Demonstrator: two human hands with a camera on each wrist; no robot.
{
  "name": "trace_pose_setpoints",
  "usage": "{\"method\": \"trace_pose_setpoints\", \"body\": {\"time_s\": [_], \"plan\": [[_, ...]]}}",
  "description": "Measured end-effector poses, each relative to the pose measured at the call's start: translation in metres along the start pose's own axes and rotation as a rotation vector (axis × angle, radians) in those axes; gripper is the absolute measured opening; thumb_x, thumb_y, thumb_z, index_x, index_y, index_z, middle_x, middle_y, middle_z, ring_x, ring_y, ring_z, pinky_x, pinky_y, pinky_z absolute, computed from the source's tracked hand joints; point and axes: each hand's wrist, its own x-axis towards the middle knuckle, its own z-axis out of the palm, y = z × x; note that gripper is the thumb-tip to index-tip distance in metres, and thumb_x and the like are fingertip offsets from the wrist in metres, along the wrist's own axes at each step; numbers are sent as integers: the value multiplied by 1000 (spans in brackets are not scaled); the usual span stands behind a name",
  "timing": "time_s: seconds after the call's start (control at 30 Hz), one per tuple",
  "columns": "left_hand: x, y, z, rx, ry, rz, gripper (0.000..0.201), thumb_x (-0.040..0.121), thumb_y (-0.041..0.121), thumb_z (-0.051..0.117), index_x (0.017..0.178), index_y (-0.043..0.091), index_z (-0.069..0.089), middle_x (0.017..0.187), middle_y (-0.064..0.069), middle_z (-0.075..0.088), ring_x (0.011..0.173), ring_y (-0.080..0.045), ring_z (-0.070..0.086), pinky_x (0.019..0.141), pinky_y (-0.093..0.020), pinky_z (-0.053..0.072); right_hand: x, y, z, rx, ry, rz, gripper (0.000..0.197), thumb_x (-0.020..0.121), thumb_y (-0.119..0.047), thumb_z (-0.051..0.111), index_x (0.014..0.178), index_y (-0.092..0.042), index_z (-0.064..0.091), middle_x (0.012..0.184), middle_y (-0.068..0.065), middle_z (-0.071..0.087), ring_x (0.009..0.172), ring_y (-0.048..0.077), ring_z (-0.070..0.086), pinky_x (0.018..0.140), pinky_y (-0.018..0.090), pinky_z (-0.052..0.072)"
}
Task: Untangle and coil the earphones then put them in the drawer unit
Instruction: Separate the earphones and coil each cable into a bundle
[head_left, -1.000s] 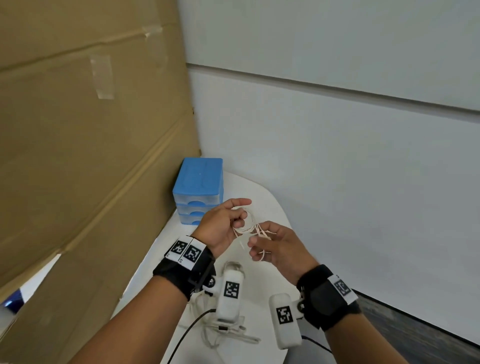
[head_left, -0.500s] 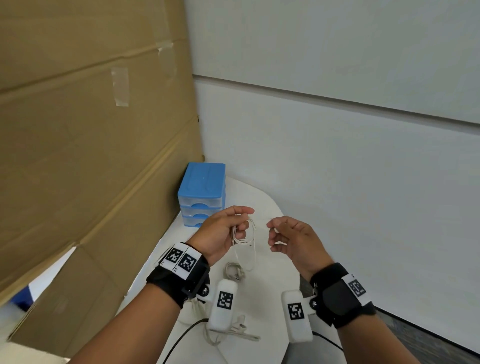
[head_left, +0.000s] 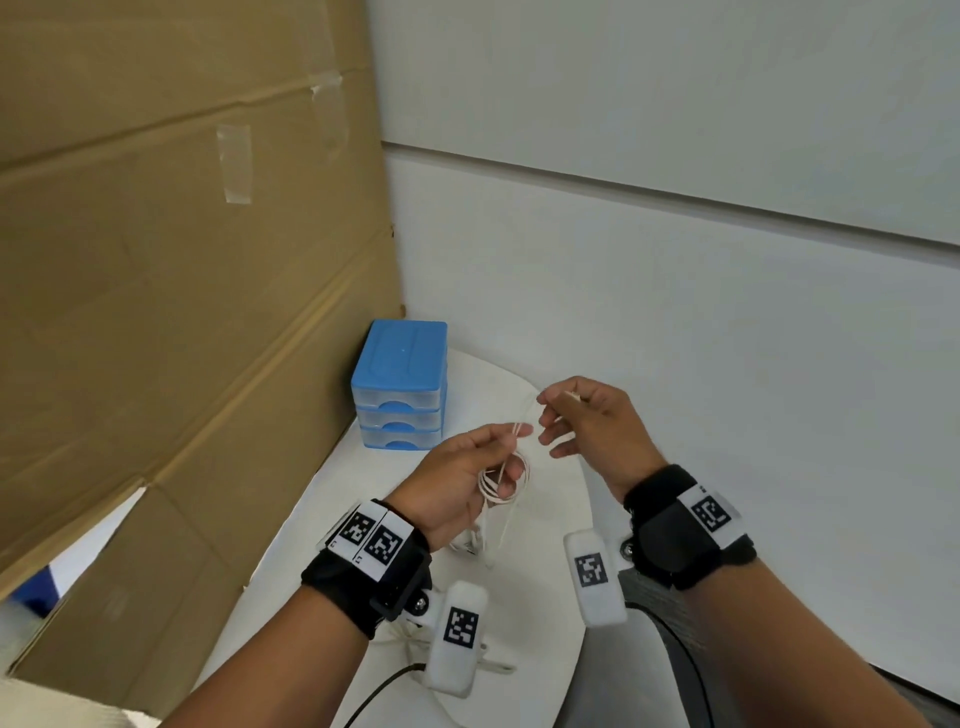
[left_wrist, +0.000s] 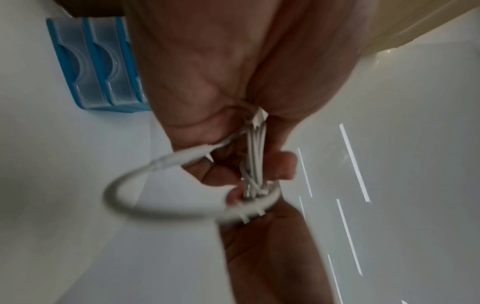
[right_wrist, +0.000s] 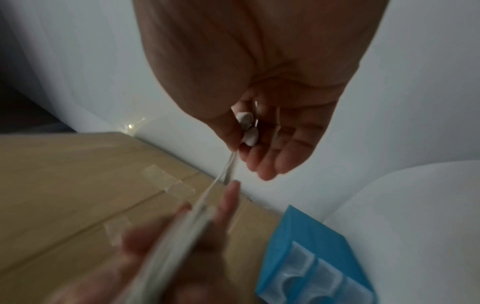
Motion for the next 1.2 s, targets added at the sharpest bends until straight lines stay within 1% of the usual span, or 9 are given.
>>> {"method": "trace_pose_setpoints", "body": {"time_s": [0.13,0.27,0.37,0.47,0.63,0.77,0.9,0.97,1.2], "plan": [[2,2,-6,-56,124,51,24,100,12,46,121,11,59,67,-6,63,51,-13,50,54,-21,42,-14,34,11,-93,100,149,19,93,-28,64,104,-13,64,95,11,69,74,18,63,63,32,50],[5,0,-14,-130,212,110,22,100,13,46,113,11,65,82,-5,72,66,-13,67,70,-25,51,-55,42,34,-33,193,137,35,86,-43,68,84,-9,64,84,11,71,75,18,64,70,38,53],[6,-4,-15,-181,236,126,24,100,11,45,112,14,65,90,-4,74,78,-15,72,83,-30,51,-73,40,55,45,13,138,27,86,-30,73,77,-5,68,81,16,72,72,16,61,68,31,49],[5,-5,-16,-211,261,129,25,101,11,43,110,15,65,100,-3,75,90,-15,73,92,-32,49,-76,38,63,178,-1,161,17,92,-15,64,77,-8,72,85,13,75,76,13,66,72,28,51],[1,-3,-23,-280,289,131,23,101,8,43,110,11,64,105,-6,74,93,-18,73,90,-32,52,-78,33,52,468,22,200,17,94,-12,58,82,-8,69,80,14,72,79,17,69,76,29,55],[0,-5,-20,-343,253,96,26,101,9,42,108,10,66,98,-7,74,86,-17,73,93,-35,50,-76,32,48,493,40,272,19,97,-18,56,98,-4,69,71,15,70,78,27,70,72,32,55],[-2,-6,-18,-416,190,44,26,100,11,41,110,11,66,91,-6,72,74,-13,72,72,-27,59,-76,32,46,433,-1,290,20,101,-18,48,110,-11,64,69,19,71,66,29,71,60,32,55],[-4,-6,-16,-416,170,32,27,100,11,41,111,10,65,89,-7,72,72,-13,72,70,-27,59,-74,30,45,359,4,236,14,98,-12,54,107,-10,65,65,17,70,60,27,68,56,29,54],[-11,-3,-10,-333,142,52,27,100,10,42,113,10,66,89,-7,72,75,-14,70,86,-34,48,-68,26,44,158,71,66,9,91,-9,64,87,-6,71,67,14,71,55,28,60,45,25,45]]}}
